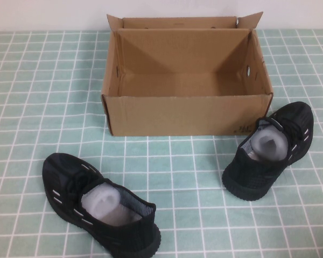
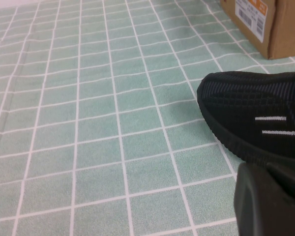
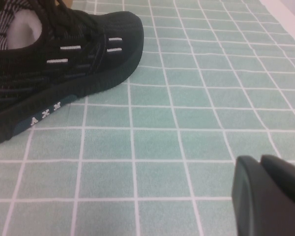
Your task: Put shoes into padded shoe box
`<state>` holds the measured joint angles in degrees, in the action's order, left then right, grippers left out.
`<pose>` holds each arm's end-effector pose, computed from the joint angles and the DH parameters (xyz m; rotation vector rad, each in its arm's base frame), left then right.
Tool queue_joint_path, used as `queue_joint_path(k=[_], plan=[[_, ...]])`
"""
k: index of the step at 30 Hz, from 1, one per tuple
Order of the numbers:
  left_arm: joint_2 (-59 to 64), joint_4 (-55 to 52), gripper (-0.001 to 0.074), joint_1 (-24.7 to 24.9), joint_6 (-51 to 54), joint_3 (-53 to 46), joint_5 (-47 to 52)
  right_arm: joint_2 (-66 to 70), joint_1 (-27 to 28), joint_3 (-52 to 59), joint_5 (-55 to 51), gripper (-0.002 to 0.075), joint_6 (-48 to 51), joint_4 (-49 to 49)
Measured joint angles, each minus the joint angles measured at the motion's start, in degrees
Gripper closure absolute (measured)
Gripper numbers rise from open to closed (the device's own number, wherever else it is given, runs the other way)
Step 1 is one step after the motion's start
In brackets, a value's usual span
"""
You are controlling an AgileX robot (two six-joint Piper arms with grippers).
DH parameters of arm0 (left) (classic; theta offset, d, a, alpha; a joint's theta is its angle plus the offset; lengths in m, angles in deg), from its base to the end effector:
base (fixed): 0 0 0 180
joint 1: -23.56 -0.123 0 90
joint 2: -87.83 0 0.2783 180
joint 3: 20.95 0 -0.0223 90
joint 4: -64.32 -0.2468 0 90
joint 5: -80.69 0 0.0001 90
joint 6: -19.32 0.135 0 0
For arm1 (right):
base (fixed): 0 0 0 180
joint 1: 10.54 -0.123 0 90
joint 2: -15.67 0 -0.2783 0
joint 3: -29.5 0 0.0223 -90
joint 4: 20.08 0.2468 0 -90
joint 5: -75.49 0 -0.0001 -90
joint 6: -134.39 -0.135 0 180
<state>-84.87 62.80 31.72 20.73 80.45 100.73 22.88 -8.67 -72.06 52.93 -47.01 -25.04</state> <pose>0.0975 -0.0127 0.1611 0.1709 1.8413 -0.0564 0.0963 -0.0076 0.1568 0.0011 1.8881 -0.0916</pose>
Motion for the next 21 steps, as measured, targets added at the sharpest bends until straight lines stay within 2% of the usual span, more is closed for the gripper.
queue_joint_path(k=[13,17,21], plan=[[0.00,0.00,0.0740,0.00,0.00,0.00,0.00,0.00,0.00,0.00,1.55,0.0734,0.00,1.59],[0.00,0.00,0.0740,0.00,0.00,0.00,0.00,0.00,0.00,0.00,9.41,0.0734,0.00,8.13],[0.00,0.00,0.0740,0.00,0.00,0.00,0.00,0.00,0.00,0.00,18.17,0.0734,0.00,20.41]])
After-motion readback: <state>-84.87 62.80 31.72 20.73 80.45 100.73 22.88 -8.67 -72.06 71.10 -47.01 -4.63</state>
